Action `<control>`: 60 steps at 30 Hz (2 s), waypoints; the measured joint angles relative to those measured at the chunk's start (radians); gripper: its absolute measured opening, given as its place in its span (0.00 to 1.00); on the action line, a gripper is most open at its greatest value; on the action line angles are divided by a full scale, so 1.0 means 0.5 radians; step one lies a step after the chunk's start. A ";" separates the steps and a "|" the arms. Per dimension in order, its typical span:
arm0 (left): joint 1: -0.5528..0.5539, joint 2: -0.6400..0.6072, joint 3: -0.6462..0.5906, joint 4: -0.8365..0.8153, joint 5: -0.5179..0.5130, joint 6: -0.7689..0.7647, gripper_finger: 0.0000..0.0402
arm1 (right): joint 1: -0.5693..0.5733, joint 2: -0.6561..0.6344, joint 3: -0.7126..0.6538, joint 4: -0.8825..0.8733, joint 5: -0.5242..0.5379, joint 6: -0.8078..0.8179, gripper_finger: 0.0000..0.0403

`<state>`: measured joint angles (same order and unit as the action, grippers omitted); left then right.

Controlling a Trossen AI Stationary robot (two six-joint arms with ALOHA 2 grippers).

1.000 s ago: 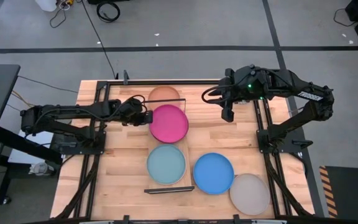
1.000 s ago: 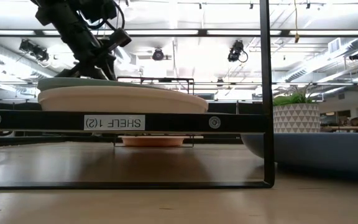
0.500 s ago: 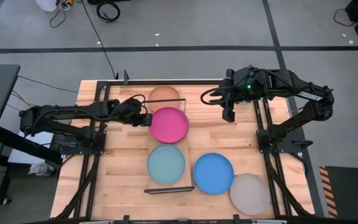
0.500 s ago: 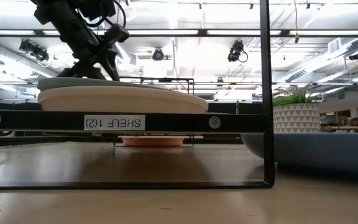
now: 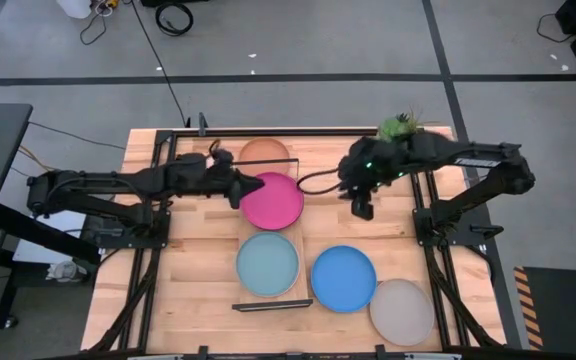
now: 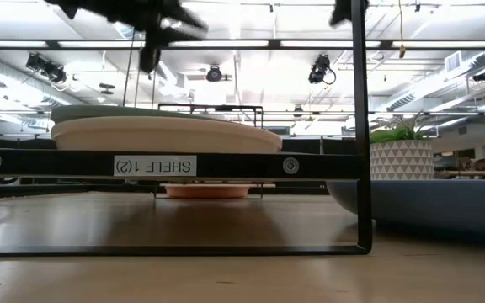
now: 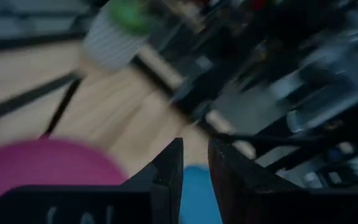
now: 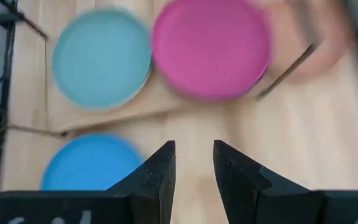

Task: Place and stack plates onto a shelf
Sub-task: Stack the blue plate on top of the pink plate on the shelf

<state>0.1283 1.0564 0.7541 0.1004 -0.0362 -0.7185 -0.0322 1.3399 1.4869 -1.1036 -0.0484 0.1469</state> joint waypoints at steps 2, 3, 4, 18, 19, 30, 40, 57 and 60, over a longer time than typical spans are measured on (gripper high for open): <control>-0.031 -0.002 0.000 0.178 0.032 0.035 0.20 | 0.001 -0.004 -0.171 0.098 -0.072 0.155 0.28; -0.045 -0.006 0.000 0.235 0.062 0.037 0.20 | 0.002 -0.002 -0.258 0.137 -0.106 0.229 0.28; -0.055 -0.010 -0.001 0.288 0.106 0.037 0.20 | 0.001 -0.002 -0.349 0.181 -0.144 0.307 0.28; -0.133 -0.010 -0.001 0.941 0.556 -0.003 0.20 | 0.259 -0.002 -1.189 0.674 -0.170 1.011 0.30; -0.147 -0.010 -0.002 0.945 0.560 -0.003 0.20 | 0.273 -0.002 -1.216 0.680 -0.126 0.992 0.30; -0.306 -0.010 -0.002 1.077 0.547 0.047 0.20 | 0.308 -0.002 -1.628 1.229 -0.171 0.956 0.48; -0.354 -0.010 -0.002 1.027 0.520 0.050 0.20 | 0.399 -0.002 -1.811 1.466 -0.194 0.894 0.46; -0.354 -0.010 -0.003 0.865 0.472 0.049 0.20 | 0.445 -0.003 -1.891 1.505 -0.139 1.103 0.04; -0.354 -0.010 -0.003 0.906 0.472 0.049 0.20 | 0.365 -0.003 -1.878 1.477 -0.246 1.118 0.06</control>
<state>-0.0487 1.0512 0.7528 0.5537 0.1997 -0.6938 0.1504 1.3384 0.5479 -0.3652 -0.1715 0.7061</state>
